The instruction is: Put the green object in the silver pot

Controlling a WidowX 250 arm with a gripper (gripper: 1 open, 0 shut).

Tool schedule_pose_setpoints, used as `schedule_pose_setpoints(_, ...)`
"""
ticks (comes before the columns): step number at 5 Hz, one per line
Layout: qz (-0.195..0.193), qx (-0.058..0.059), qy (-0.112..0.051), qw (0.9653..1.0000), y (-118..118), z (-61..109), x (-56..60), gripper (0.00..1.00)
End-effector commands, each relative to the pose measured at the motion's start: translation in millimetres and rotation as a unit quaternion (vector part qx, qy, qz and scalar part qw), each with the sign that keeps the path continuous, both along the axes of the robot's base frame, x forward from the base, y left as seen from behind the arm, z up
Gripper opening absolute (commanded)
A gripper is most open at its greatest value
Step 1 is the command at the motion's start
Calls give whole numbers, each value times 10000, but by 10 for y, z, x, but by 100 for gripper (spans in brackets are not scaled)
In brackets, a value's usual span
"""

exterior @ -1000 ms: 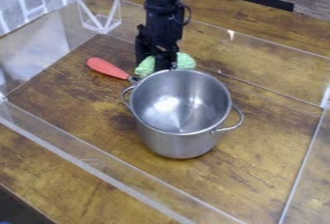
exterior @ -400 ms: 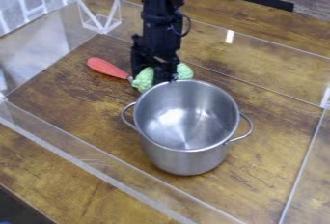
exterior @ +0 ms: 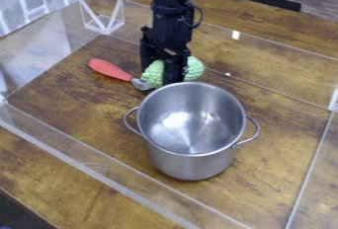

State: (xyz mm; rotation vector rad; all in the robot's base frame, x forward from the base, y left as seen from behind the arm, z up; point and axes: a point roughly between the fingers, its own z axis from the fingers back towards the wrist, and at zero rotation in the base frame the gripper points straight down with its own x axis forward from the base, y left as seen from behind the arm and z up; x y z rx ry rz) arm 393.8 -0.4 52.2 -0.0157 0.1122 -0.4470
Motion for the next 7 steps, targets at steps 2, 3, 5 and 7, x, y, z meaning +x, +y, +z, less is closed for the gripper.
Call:
schedule_pose_setpoints(2,-276,-47,-302,9992,-48,217,52,0)
schedule_pose_setpoints(3,-78,-61,-271,9996,30,260,102,0)
schedule_pose_setpoints(5,-32,-5,-335,9994,90,502,143,0)
schedule_pose_setpoints(7,-37,160,-590,9981,-148,792,54,0)
